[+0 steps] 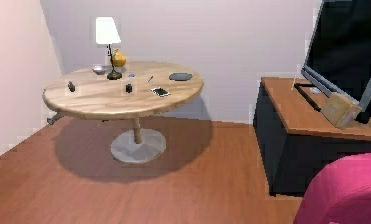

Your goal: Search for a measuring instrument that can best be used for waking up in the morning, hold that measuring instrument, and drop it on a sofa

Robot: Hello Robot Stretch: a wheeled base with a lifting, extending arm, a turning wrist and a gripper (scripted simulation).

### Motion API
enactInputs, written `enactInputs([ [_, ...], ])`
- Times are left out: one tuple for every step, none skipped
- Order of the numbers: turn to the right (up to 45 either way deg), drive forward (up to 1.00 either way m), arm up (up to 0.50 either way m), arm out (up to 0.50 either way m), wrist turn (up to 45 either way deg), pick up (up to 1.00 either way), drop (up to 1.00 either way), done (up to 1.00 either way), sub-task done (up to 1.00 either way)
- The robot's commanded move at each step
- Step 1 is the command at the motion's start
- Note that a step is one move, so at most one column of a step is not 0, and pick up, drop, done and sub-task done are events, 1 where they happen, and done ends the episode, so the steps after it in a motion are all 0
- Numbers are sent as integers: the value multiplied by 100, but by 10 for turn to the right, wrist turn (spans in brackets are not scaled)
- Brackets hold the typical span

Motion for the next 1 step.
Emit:
enactInputs([
  [0, 0, 0, 0, 0, 0, 0, 100, 0],
])
